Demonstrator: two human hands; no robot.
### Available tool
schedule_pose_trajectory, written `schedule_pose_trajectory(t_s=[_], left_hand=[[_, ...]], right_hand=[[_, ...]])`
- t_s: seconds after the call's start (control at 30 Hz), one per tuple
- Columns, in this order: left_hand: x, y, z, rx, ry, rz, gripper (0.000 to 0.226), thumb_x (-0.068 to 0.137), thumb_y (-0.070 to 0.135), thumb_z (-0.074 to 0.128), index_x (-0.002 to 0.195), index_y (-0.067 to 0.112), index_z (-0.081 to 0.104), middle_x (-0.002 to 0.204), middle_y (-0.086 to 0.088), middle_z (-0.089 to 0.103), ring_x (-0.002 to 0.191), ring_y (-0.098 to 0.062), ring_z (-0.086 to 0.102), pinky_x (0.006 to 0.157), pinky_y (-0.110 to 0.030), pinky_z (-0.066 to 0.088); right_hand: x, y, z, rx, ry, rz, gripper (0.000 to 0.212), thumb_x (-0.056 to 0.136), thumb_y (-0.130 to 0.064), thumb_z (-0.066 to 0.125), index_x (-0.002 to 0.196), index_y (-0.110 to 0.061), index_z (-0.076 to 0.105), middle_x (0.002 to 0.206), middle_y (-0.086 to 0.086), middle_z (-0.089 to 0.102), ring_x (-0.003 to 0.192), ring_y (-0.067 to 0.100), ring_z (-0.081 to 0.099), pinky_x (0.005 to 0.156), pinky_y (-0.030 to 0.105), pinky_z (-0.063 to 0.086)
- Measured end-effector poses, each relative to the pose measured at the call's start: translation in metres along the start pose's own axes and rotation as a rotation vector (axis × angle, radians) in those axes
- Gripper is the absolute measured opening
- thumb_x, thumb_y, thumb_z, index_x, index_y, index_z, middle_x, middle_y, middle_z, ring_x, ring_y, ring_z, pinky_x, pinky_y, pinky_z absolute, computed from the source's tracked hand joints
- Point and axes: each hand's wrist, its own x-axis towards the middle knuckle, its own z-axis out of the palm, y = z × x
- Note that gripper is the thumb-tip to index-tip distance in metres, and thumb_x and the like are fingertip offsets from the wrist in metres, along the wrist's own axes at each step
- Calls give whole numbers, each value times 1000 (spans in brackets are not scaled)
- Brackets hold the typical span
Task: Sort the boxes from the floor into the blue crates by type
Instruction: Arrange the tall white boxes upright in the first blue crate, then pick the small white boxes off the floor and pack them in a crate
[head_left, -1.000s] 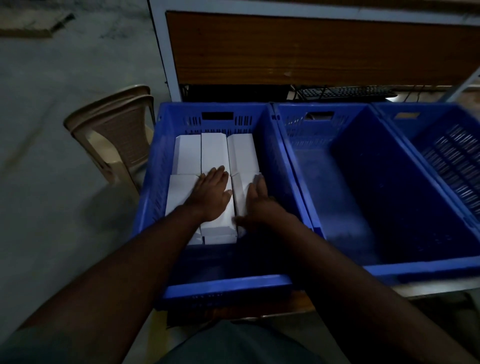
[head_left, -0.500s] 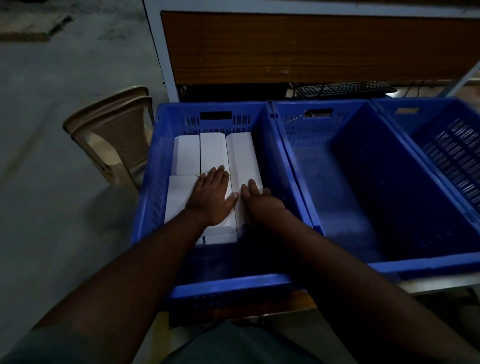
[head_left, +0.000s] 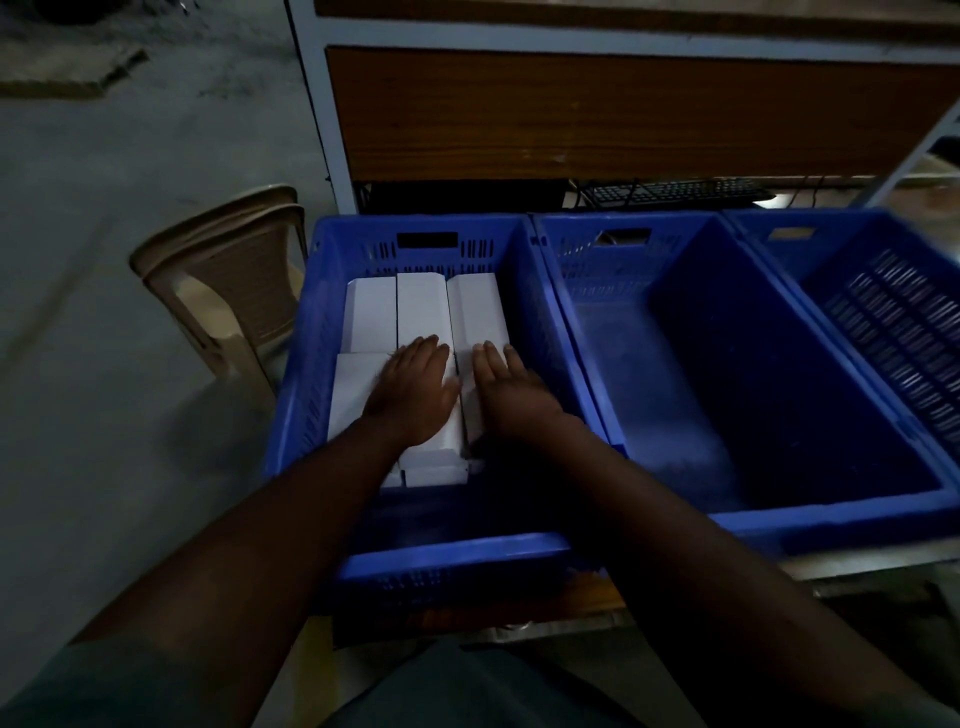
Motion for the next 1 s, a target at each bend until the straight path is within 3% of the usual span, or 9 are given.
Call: schedule_pose_trajectory(t_s=[0.1, 0.2, 0.3, 0.4, 0.5, 0.6, 0.73, 0.9, 1.0], left_hand=[[-3, 3, -15, -47, 30, -39, 54, 102, 28, 44, 151, 6, 39, 155, -14, 41, 143, -30, 37, 121, -42, 26], [-13, 7, -30, -134, 35, -126, 57, 99, 25, 51, 153, 14, 36, 157, -8, 38, 143, -26, 36, 119, -39, 29], [-34, 18, -43, -217, 122, -150, 52, 95, 22, 58, 146, 14, 47, 150, -7, 48, 138, -24, 44, 116, -36, 35], [-64, 40, -61, -265, 275, -193, 43, 93, 22, 60, 135, 16, 58, 139, -4, 59, 127, -21, 55, 107, -33, 43], [-107, 64, -79, -283, 481, -240, 33, 92, 23, 59, 124, 16, 66, 126, -2, 67, 115, -18, 62, 99, -33, 49], [-168, 95, -84, -285, 684, -329, 28, 91, 20, 60, 116, 15, 70, 114, -1, 71, 103, -15, 66, 92, -30, 52], [-263, 146, -67, -305, 840, -600, 20, 90, 23, 61, 107, 22, 70, 103, 6, 72, 90, -9, 68, 82, -30, 56], [-401, 201, -26, -233, 912, -861, 20, 91, 20, 62, 110, 19, 70, 104, 8, 71, 89, -8, 67, 81, -33, 56], [-493, 239, 2, -202, 1017, -1036, 19, 93, 17, 61, 109, 16, 70, 102, 5, 71, 87, -9, 67, 81, -33, 55]], right_hand=[[-12, -2, -14, 171, 47, -65, 126, 80, -55, 78, 161, -9, -7, 171, 10, -4, 157, 33, 0, 125, 54, 16], [-37, -3, -22, 335, 167, -63, 90, 92, -42, 70, 160, -6, 21, 167, 15, 23, 153, 29, 25, 123, 39, 27], [-65, -6, -25, 441, 439, -72, 42, 95, -31, 66, 131, -10, 64, 133, 11, 65, 120, 27, 61, 99, 37, 50], [-88, -11, -28, 601, 633, -128, 28, 95, -33, 62, 117, -20, 72, 113, -4, 74, 99, 13, 69, 85, 37, 58], [-112, -17, -26, 770, 666, -321, 23, 94, -28, 60, 111, -20, 74, 104, -9, 74, 91, 6, 69, 79, 37, 59], [-144, -25, -16, 830, 643, -534, 18, 94, -20, 63, 107, -19, 74, 103, -9, 74, 89, 3, 69, 76, 34, 59], [-199, -42, 10, 858, 531, -756, 13, 93, -21, 64, 100, -18, 75, 94, -7, 75, 84, 8, 71, 75, 30, 58], [-279, -91, 63, 941, 167, -953, 11, 96, -21, 63, 99, -18, 73, 84, -9, 71, 76, 1, 66, 69, 24, 55], [-337, -126, 102, 886, -13, -1083, 10, 98, -18, 63, 96, -22, 72, 80, -12, 67, 71, -3, 62, 67, 13, 47]])
